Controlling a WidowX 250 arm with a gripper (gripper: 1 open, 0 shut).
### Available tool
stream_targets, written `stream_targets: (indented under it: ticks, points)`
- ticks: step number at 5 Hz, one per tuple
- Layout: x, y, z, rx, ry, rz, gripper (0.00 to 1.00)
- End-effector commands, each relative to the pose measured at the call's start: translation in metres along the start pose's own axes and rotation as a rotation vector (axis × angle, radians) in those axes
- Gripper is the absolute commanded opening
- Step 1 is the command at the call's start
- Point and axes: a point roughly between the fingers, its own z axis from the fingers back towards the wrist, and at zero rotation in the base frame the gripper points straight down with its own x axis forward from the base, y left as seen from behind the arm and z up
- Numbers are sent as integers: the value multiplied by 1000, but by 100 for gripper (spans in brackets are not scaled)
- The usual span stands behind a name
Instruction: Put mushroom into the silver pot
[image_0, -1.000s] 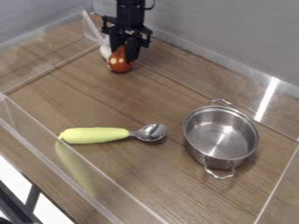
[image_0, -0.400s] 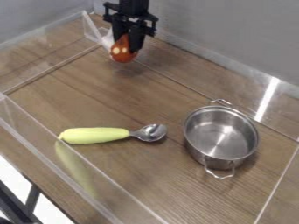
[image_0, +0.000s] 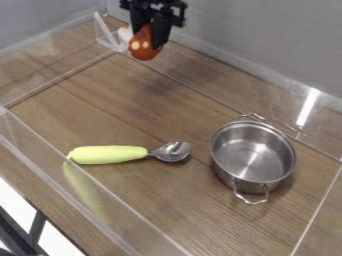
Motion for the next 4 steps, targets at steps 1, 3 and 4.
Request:
stream_targets:
  ticks: [1, 3, 4]
  points:
    - [-15, -18, 35, 11, -72, -24, 0]
    - [-52, -59, 49, -18, -68, -83, 0]
    - [-69, -83, 53, -33, -63, -110, 0]
